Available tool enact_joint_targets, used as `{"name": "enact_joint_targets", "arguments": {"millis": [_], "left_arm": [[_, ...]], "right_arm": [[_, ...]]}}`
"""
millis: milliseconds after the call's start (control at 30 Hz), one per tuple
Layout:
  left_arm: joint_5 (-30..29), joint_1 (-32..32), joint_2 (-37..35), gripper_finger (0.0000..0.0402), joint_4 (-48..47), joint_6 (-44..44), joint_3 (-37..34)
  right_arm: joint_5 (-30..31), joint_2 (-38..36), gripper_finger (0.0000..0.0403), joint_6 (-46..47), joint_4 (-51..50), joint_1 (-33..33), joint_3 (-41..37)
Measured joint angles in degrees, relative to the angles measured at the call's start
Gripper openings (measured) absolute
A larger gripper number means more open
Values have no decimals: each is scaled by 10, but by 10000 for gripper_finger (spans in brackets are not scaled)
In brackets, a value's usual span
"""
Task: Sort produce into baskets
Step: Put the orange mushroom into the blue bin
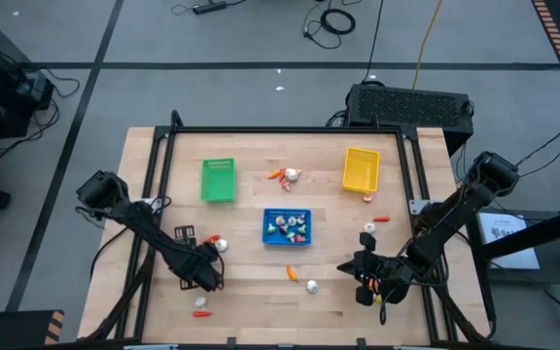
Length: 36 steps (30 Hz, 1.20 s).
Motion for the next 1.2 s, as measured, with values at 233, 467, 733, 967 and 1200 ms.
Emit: {"name": "enact_joint_targets", "arguments": {"millis": [233, 467, 733, 967, 1200], "left_arm": [[3, 0, 0, 203, 29, 3, -31], [-10, 4, 0, 203, 32, 6, -34], [-23, 13, 0, 203, 44, 31, -34], [-25, 14, 0, 202, 44, 31, -34], [-27, 14, 0, 140, 47, 31, -34]], "right_arm": [[2, 0, 0, -7, 0, 0, 0], [16, 0, 0, -9, 0, 0, 0], [16, 0, 0, -9, 0, 0, 0], [16, 0, 0, -9, 0, 0, 0], [16, 0, 0, -5, 0, 0, 0]]}}
